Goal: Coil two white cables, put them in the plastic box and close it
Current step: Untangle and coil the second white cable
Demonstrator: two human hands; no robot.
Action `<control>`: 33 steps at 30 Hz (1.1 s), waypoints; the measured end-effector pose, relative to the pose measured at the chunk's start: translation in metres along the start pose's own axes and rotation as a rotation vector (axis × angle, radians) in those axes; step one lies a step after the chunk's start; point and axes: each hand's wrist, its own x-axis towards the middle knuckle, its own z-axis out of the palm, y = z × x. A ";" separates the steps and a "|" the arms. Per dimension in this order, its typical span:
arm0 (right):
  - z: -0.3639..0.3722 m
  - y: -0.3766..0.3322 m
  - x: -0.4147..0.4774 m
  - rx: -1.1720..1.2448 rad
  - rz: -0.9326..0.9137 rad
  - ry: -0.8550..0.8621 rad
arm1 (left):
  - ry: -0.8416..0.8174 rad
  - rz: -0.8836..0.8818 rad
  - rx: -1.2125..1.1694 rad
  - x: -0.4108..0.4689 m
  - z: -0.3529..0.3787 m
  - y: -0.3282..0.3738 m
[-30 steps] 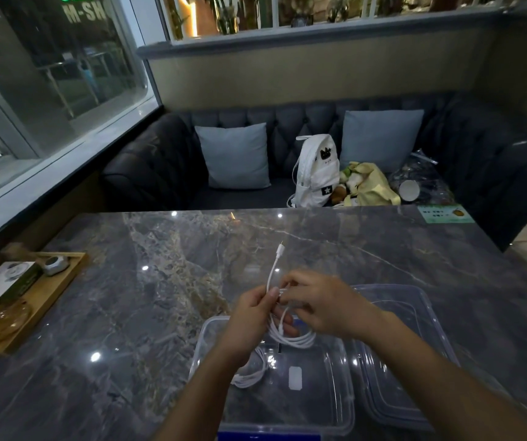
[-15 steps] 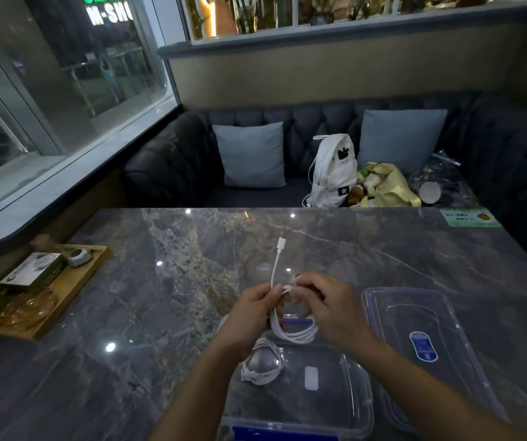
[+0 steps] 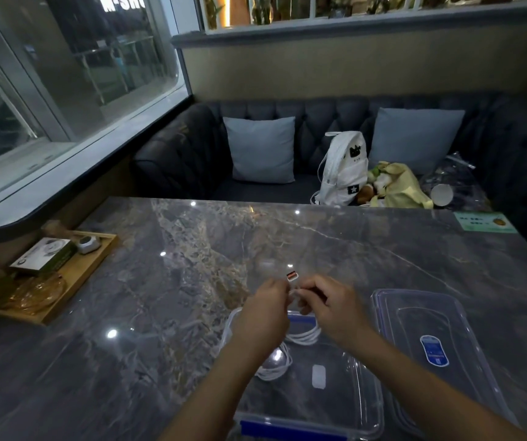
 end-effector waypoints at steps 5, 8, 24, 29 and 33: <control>-0.001 -0.002 0.005 0.035 0.101 -0.023 | -0.232 -0.063 -0.337 0.006 -0.006 -0.004; -0.006 -0.005 0.010 0.100 0.176 -0.087 | -0.361 -0.253 -0.792 0.005 -0.010 -0.009; -0.023 -0.014 0.028 0.360 0.424 -0.173 | -0.679 -0.400 -1.654 0.010 -0.002 -0.008; -0.012 -0.014 0.027 0.371 0.425 -0.114 | -0.398 -0.332 -1.332 0.016 0.009 -0.006; -0.015 -0.013 0.032 0.338 0.408 -0.092 | -0.161 -0.267 -1.146 0.021 0.008 -0.005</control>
